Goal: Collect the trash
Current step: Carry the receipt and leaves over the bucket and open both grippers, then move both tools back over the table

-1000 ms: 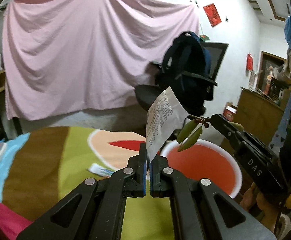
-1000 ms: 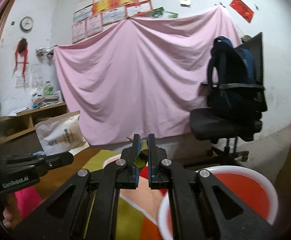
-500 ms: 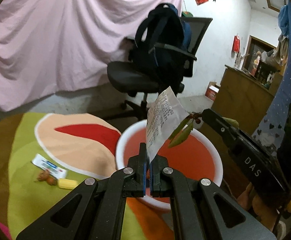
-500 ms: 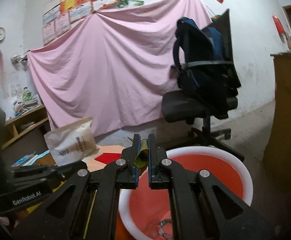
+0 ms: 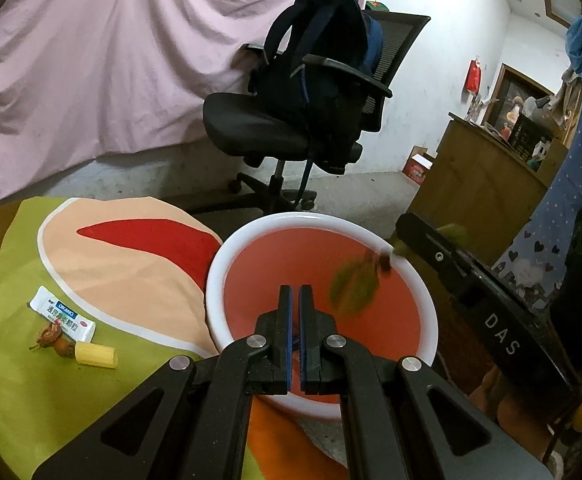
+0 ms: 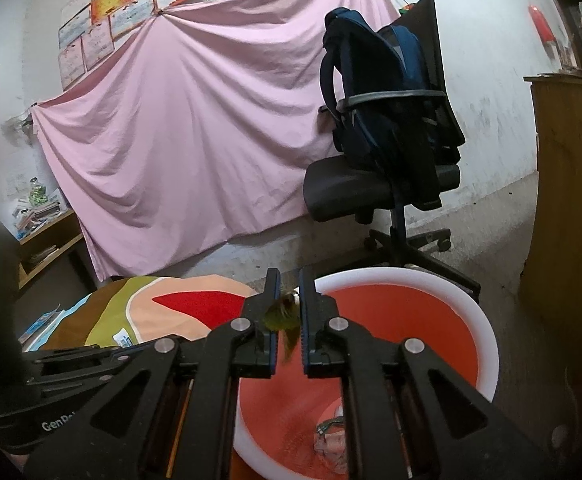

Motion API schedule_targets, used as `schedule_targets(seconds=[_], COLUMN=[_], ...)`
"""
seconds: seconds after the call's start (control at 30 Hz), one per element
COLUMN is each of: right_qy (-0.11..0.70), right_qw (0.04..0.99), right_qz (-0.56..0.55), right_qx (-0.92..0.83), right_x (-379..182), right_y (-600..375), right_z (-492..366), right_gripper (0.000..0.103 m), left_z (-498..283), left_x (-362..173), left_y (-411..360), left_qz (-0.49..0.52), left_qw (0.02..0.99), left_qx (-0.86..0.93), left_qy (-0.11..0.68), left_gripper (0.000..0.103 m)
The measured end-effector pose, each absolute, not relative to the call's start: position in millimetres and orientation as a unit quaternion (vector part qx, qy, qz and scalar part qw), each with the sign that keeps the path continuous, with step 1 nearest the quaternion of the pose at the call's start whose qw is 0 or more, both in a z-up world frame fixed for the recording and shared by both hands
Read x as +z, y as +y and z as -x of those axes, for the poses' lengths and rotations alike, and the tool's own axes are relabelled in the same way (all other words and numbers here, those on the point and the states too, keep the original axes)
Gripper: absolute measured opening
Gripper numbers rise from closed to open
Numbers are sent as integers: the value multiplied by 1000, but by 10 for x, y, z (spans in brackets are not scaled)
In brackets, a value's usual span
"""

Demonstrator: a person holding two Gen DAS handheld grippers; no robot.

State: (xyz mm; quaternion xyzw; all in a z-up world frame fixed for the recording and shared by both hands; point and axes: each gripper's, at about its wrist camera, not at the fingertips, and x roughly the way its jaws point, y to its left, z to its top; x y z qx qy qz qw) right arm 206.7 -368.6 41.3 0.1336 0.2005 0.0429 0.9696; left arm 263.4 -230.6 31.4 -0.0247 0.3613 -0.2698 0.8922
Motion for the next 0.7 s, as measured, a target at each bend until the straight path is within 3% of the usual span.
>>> schedule_targets(seconds=[0.17, 0.3, 0.43, 0.63, 0.7], right_qy=[202, 194, 183, 159, 147], right_qw=[969, 970, 972, 976, 978], right_qz=[-134, -138, -138, -135, -137], right_qx=[41, 42, 46, 55, 60], right_x=[392, 402, 422, 480, 510], right_y=[-3697, -3697, -3681, -3609, -3582], right_z=[-2072, -2054, -2041, -1993, -1977], right_gripper=[46, 66, 75, 85, 87], left_z=[-2614, -2587, -2536, -2407, -2347], left_x=[349, 396, 445, 558, 599], left_y=[-2220, -2106, -1972, -1734, -1638], left_qz=[34, 39, 41, 46, 49], left_qw=[898, 906, 914, 931, 937], left_qx=[-262, -247, -234, -210, -201], left_qy=[353, 342, 328, 296, 283], left_gripper=[1, 1, 4, 26, 27])
